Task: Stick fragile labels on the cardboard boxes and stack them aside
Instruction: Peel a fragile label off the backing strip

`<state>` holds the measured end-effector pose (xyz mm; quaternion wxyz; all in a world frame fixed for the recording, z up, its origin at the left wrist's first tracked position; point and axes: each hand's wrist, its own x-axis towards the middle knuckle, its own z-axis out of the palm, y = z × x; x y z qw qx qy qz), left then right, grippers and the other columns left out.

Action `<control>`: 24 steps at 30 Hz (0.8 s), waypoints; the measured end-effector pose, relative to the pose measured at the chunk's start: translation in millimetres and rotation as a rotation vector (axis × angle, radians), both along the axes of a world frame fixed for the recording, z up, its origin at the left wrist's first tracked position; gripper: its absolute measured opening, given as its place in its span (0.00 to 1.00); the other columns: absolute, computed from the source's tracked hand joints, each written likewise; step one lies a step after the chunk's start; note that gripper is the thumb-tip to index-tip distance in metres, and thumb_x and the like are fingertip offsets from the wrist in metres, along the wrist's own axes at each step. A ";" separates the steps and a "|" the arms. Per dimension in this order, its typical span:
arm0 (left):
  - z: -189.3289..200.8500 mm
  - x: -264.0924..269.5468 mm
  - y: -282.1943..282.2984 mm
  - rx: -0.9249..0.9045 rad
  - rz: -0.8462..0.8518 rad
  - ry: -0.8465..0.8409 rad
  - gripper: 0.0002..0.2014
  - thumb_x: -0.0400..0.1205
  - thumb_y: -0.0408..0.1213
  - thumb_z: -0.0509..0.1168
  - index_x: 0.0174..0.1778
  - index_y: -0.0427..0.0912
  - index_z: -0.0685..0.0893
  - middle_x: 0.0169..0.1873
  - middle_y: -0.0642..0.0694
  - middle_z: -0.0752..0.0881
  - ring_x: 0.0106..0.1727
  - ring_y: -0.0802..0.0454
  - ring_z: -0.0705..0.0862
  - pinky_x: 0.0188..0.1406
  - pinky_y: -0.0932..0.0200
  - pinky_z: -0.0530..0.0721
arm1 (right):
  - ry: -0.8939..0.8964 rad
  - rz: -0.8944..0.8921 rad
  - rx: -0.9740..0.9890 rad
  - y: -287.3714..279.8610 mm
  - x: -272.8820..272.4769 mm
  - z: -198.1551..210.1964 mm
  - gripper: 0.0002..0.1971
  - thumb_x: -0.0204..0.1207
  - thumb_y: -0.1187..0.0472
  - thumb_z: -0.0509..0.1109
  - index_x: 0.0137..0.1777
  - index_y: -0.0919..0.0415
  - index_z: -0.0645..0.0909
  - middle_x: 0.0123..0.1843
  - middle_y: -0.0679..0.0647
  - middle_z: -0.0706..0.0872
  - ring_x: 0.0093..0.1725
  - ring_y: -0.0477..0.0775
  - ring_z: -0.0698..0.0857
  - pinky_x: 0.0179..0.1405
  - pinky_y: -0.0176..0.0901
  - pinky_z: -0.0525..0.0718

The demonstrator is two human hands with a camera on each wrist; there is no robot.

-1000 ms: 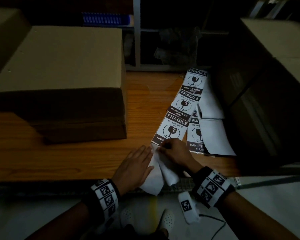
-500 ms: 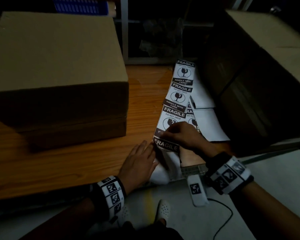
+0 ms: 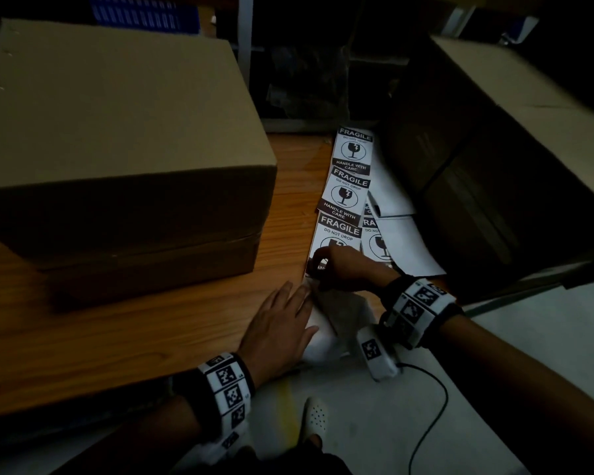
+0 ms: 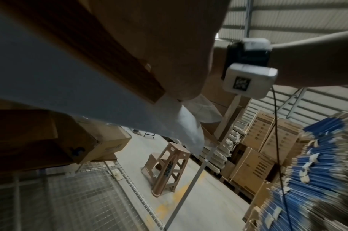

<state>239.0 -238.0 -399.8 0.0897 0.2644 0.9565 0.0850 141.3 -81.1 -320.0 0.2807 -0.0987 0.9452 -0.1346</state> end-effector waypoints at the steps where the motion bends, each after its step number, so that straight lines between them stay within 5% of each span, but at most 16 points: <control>1: -0.3 0.8 -0.6 0.020 0.005 0.012 0.32 0.82 0.57 0.47 0.71 0.41 0.81 0.70 0.41 0.81 0.72 0.40 0.79 0.70 0.46 0.76 | -0.006 -0.005 -0.065 2.6 1.3 -0.2 0.11 0.78 0.63 0.73 0.60 0.62 0.85 0.56 0.55 0.85 0.56 0.54 0.84 0.41 0.30 0.72; 5: 1.0 2.1 -3.3 0.049 -0.027 0.020 0.31 0.88 0.56 0.43 0.84 0.42 0.62 0.83 0.41 0.62 0.84 0.41 0.58 0.83 0.47 0.53 | -0.118 0.001 -0.194 14.6 4.7 -5.1 0.06 0.80 0.67 0.70 0.49 0.62 0.90 0.49 0.52 0.91 0.47 0.33 0.79 0.64 0.36 0.72; 6: 1.3 1.0 -4.3 0.047 -0.031 0.028 0.30 0.89 0.55 0.45 0.84 0.43 0.60 0.84 0.42 0.61 0.84 0.41 0.57 0.83 0.47 0.52 | -0.143 -0.004 -0.204 14.4 6.7 -4.6 0.07 0.80 0.68 0.70 0.49 0.62 0.91 0.48 0.50 0.92 0.47 0.29 0.78 0.63 0.33 0.70; 9: 3.6 -3.5 -6.1 0.064 -0.042 0.057 0.27 0.87 0.53 0.51 0.76 0.42 0.75 0.76 0.41 0.74 0.78 0.41 0.70 0.77 0.46 0.66 | -0.143 -0.065 -0.226 11.8 8.9 -3.1 0.08 0.79 0.68 0.71 0.52 0.66 0.91 0.39 0.48 0.89 0.40 0.30 0.78 0.42 0.20 0.70; 12: -2.8 -5.2 -10.9 0.080 -0.070 0.066 0.26 0.82 0.53 0.50 0.62 0.42 0.86 0.63 0.43 0.85 0.67 0.42 0.82 0.66 0.48 0.80 | -0.102 -0.163 -0.202 10.3 7.1 -7.2 0.14 0.77 0.55 0.75 0.44 0.68 0.90 0.30 0.54 0.81 0.26 0.37 0.76 0.26 0.26 0.72; 16: -5.8 -4.4 -10.6 0.151 -0.068 0.119 0.26 0.83 0.52 0.50 0.64 0.41 0.86 0.63 0.43 0.85 0.67 0.43 0.82 0.65 0.47 0.80 | -0.001 -0.080 -0.060 5.2 7.2 -13.7 0.09 0.76 0.57 0.77 0.50 0.62 0.90 0.50 0.57 0.90 0.43 0.43 0.79 0.31 0.28 0.71; 20: -10.5 -5.0 -11.1 0.175 -0.057 0.152 0.26 0.83 0.52 0.51 0.62 0.40 0.86 0.63 0.42 0.85 0.67 0.42 0.81 0.66 0.47 0.80 | 0.092 -0.013 -0.046 -0.9 6.1 -19.8 0.09 0.75 0.59 0.77 0.51 0.63 0.89 0.51 0.59 0.90 0.50 0.53 0.85 0.31 0.18 0.70; 24: -12.1 -3.4 -10.1 0.216 -0.053 0.198 0.25 0.83 0.51 0.52 0.61 0.40 0.87 0.62 0.42 0.86 0.67 0.43 0.81 0.66 0.48 0.80 | 0.139 -0.082 -0.109 1.5 5.0 -28.4 0.15 0.70 0.55 0.81 0.46 0.57 0.78 0.49 0.53 0.83 0.47 0.50 0.80 0.39 0.37 0.71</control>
